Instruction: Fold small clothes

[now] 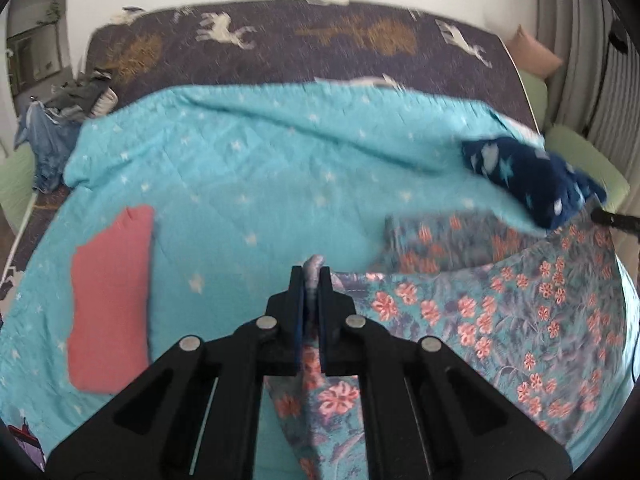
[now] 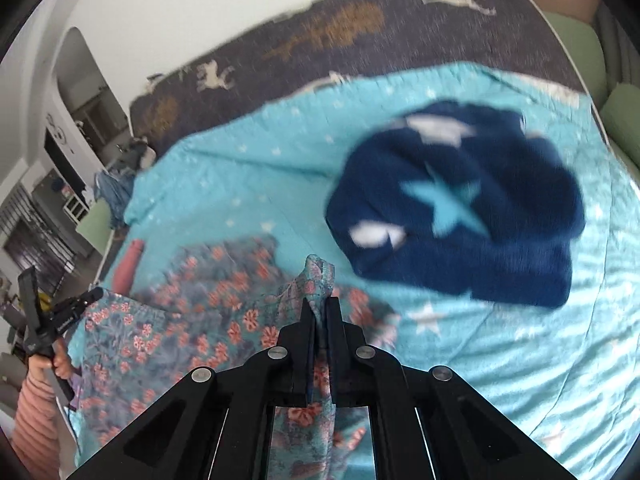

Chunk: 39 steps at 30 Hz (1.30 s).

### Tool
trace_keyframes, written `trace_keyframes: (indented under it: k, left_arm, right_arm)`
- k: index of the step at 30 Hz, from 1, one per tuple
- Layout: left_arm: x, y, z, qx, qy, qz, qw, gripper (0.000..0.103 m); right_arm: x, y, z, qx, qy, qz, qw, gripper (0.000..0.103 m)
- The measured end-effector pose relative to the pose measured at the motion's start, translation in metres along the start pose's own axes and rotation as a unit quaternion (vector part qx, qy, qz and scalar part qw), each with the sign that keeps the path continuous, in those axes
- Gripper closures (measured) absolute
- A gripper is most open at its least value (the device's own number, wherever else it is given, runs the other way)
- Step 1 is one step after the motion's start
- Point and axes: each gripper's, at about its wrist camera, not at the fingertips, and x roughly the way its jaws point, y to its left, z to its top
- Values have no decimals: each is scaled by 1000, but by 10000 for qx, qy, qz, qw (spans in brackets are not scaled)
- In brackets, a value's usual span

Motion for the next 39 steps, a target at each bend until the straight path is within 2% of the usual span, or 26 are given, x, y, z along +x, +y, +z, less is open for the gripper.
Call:
trace_keyframes:
  k: [3, 5, 8, 11, 13, 14, 16, 19, 21, 23, 26, 29, 32, 33, 34, 35, 36, 37, 39]
  left_arm:
    - [4, 6, 20, -53, -115, 150, 9998, 97]
    - [18, 13, 30, -93, -56, 253, 9996, 96]
    - [56, 20, 34, -209, 295, 322, 9988, 96]
    - [92, 18, 21, -240, 708, 662, 9950, 94]
    - [96, 16, 12, -229, 814, 777, 9934, 90]
    - [89, 14, 5, -234, 828, 703, 9938, 87]
    - [66, 15, -7, -235, 774, 591, 9950, 63]
    - [18, 21, -31, -212, 502, 572, 9969, 43]
    - [-22, 28, -57, -377, 446, 299, 9978, 38]
    - [-44, 33, -79, -634, 564, 52, 9964, 35]
    - [-72, 30, -115, -902, 743, -263, 9928, 35]
    - [-90, 13, -142, -915, 875, -503, 9907, 35]
    - [-93, -4, -158, -810, 1026, -509, 9901, 35]
    - [-92, -7, -162, -883, 1084, -459, 9891, 35]
    - [-91, -6, -168, -1176, 1236, -392, 9846, 34]
    - [-90, -3, -176, -1613, 1425, -423, 9756, 34]
    - [-88, 1, -186, -2191, 1634, -766, 9589, 34]
    - [-90, 2, -192, -2473, 1616, -1016, 9500, 30]
    - [-95, 3, -190, -2665, 1364, -1240, 9460, 28]
  right_arm:
    - [-5, 0, 20, 126, -270, 7, 9996, 99]
    - [2, -5, 32, 235, -254, 122, 9993, 99]
    - [33, -6, 39, 176, 45, 55, 9998, 98]
    - [77, -7, 33, 28, 605, -380, 9974, 93]
    - [93, -9, 22, 31, 925, -671, 9934, 90]
    - [90, -10, 16, 34, 944, -728, 9929, 90]
    - [74, -13, 5, 4, 921, -785, 9926, 86]
    - [28, -26, -21, 81, 836, -615, 9946, 82]
    - [-12, -39, -45, 331, 803, -396, 9954, 82]
    - [-43, -52, -70, 604, 810, -134, 9948, 82]
    - [-75, -55, -102, 825, 835, 85, 9931, 81]
    - [-91, -46, -123, 897, 798, 451, 9917, 80]
    - [-86, -32, -138, 975, 901, 612, 9893, 69]
    - [-82, -31, -140, 1053, 920, 557, 9886, 61]
    - [-77, -32, -143, 1232, 951, 483, 9866, 55]
    - [-73, -35, -149, 1549, 1010, 396, 9820, 53]
    - [-72, -38, -157, 1896, 1058, 436, 9752, 51]
    - [-73, -41, -166, 2141, 1046, 635, 9691, 50]
    - [-72, -42, -178, 2473, 990, 1117, 9574, 49]
